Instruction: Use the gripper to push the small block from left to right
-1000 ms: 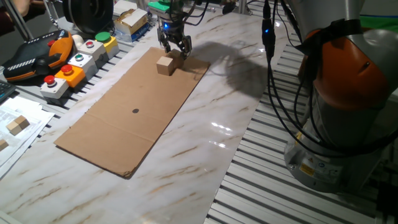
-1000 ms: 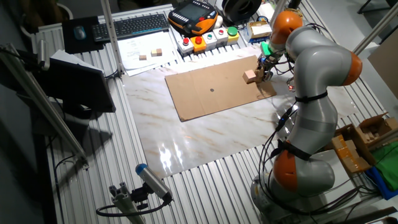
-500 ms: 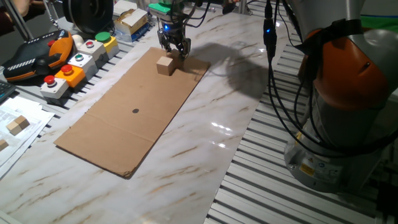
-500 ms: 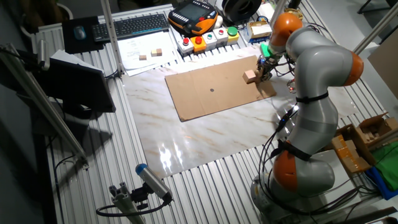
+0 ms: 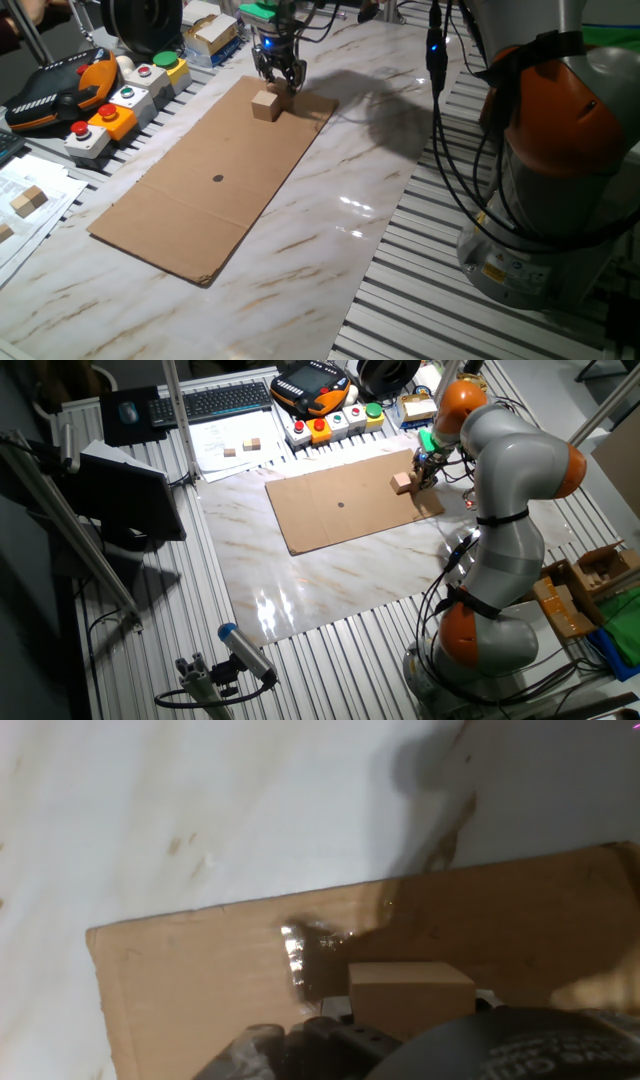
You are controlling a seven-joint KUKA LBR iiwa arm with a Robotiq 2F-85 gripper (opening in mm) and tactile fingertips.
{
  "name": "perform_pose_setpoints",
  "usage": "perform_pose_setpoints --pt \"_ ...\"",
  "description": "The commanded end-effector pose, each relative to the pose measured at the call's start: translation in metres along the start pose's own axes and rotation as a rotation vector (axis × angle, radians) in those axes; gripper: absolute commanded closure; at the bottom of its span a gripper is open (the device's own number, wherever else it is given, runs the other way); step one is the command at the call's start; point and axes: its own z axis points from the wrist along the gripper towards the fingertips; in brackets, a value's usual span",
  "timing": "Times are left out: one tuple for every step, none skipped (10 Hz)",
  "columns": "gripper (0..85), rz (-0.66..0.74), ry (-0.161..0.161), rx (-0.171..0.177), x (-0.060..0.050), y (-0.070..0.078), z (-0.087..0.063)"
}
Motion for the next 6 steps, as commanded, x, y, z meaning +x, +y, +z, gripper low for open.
perform_pose_setpoints --pt "84.0 -0.002 0.001 0.008 0.0009 0.0002 -0.0014" --pt "84.0 -0.003 0.001 0.01 0.0023 0.0007 -0.0023" --pt "84.0 -0.006 -0.002 0.011 0.0036 0.0013 -0.0027" --pt "84.0 -0.012 -0.002 0.011 0.0056 0.0021 -0.0038" --pt "84.0 -0.017 -0.001 0.014 0.0073 0.0032 -0.0051" --pt "84.0 -0.022 -0.001 0.014 0.0088 0.0037 -0.0053"
